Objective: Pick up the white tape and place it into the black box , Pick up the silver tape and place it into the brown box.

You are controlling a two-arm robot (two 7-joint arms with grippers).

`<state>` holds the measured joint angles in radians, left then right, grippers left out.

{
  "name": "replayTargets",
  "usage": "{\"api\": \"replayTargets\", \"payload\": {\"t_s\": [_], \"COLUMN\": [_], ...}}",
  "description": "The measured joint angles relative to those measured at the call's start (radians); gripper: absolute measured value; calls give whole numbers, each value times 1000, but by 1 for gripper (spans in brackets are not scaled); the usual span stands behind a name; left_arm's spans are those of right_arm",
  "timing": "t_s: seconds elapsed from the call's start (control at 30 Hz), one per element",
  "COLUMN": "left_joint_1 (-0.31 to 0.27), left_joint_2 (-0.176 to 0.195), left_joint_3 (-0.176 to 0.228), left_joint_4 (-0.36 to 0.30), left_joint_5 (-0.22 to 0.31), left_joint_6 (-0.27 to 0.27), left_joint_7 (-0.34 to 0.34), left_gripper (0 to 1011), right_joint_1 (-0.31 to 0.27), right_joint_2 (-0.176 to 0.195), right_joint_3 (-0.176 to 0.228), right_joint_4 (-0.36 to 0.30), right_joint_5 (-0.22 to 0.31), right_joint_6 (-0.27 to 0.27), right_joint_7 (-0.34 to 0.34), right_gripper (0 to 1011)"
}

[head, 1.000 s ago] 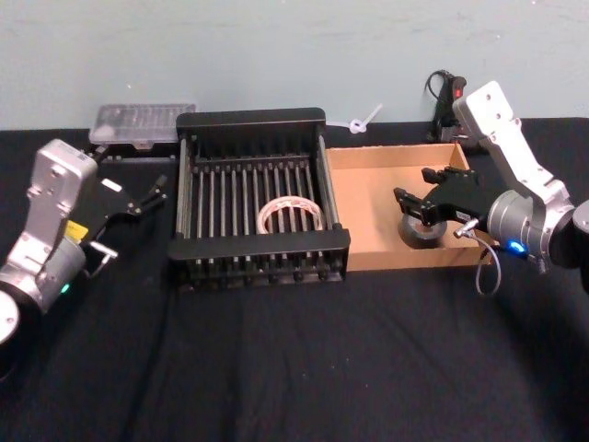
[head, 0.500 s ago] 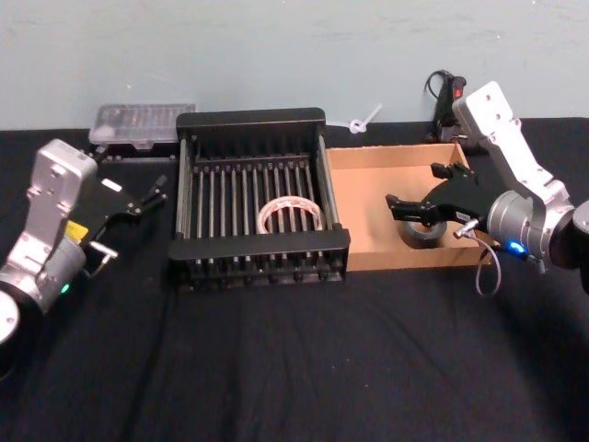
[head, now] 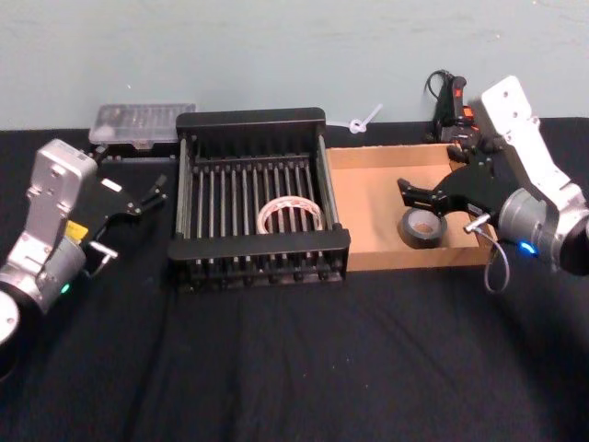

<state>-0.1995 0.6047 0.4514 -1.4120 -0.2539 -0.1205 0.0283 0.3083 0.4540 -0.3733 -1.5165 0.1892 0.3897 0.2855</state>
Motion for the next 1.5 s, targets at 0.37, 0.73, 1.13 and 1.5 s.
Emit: {"api": "replayTargets", "payload": {"t_s": [0.37, 0.73, 1.13, 1.5], "left_joint_1": [0, 0, 0, 0], "left_joint_2": [0, 0, 0, 0], "left_joint_3": [0, 0, 0, 0], "left_joint_4": [0, 0, 0, 0], "left_joint_5": [0, 0, 0, 0], "left_joint_6": [0, 0, 0, 0], "left_joint_7": [0, 0, 0, 0], "left_gripper": [1001, 1001, 1001, 1001], "right_joint_1": [-210, -379, -368, -364], "right_joint_2": [42, 60, 64, 66], "right_joint_3": [81, 137, 131, 129], "right_joint_4": [-182, -247, -247, -248], "right_joint_5": [-89, -139, -138, -136], "right_joint_6": [-166, -238, -232, -230], "right_joint_7": [-128, -172, -165, -161], "right_gripper": [1002, 1002, 1002, 1003]}}
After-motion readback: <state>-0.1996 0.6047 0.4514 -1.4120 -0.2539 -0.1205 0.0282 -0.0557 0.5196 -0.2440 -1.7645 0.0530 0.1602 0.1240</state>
